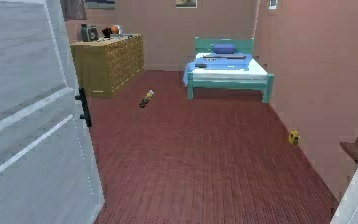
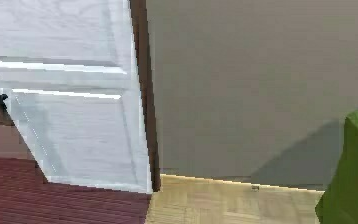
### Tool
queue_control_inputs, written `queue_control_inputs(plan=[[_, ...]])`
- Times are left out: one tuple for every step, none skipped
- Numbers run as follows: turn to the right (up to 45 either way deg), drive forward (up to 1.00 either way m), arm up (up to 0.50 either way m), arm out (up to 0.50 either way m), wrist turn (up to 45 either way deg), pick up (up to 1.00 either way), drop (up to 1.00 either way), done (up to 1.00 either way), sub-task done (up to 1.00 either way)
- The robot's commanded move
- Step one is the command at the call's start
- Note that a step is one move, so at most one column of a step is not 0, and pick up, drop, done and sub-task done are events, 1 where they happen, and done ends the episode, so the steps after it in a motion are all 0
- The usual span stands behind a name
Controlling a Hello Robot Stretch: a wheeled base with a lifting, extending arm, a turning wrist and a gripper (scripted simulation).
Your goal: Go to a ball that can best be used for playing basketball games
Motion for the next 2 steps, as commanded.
queue_control_inputs(plan=[[0.0,1.00,0.00,0.00,0.0,0.00,0.00,0.00,0.00],[0.0,1.00,0.00,0.00,0.0,0.00,0.00,0.00,0.00]])
